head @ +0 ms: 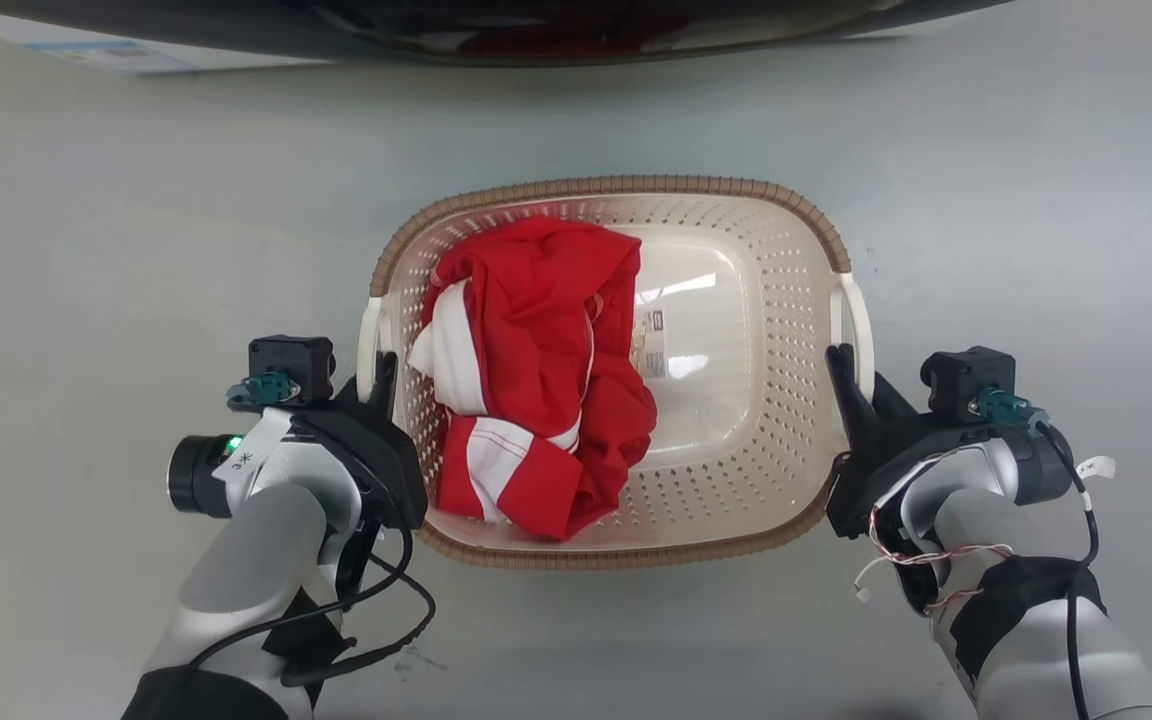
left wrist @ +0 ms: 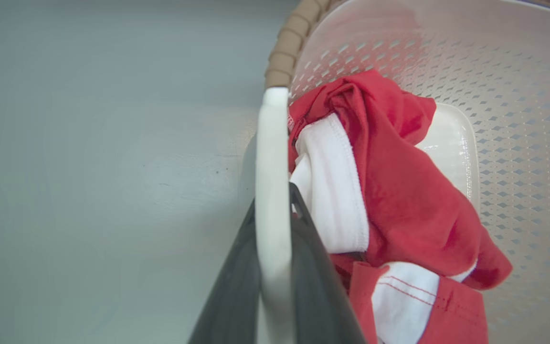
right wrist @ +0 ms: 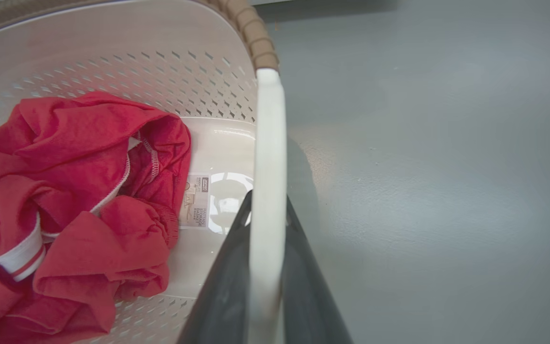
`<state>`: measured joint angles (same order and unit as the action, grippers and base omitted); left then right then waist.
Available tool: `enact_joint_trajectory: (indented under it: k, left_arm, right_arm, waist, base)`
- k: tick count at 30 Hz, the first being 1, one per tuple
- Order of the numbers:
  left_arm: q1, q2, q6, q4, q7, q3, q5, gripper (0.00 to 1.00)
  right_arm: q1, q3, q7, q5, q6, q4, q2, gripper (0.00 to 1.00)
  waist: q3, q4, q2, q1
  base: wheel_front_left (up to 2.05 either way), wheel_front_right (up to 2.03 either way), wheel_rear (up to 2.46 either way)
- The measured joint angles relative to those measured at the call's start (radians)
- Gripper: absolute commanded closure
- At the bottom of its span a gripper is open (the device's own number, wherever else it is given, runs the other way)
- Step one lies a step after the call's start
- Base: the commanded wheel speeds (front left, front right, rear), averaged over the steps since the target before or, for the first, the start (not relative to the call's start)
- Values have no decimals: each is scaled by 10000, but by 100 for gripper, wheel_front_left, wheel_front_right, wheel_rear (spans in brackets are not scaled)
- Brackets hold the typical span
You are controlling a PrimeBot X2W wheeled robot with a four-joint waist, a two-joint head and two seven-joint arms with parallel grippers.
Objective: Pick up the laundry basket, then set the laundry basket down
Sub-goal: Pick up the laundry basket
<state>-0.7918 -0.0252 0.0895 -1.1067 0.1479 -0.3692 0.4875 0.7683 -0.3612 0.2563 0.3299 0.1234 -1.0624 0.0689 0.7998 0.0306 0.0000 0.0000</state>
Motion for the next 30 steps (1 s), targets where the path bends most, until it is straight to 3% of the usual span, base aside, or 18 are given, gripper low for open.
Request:
enact_joint_trajectory:
  k: [23, 30]
  left_arm:
    - [753, -61, 71, -98, -1626, -1626, 2378, 100]
    - [999, -82, -71, -142, -2092, -1987, 2794, 100]
  right_arm:
    - [-5, -713, -1200, 188, 13, -1699, -69, 100]
    - [-208, -1083, -1708, 508, 13, -1676, -77, 100]
  waist:
    - [-2331, -89, 0, -1]
    - [-3056, -145, -1, -1]
  base:
    - [0, 0, 0]
    - [0, 0, 0]
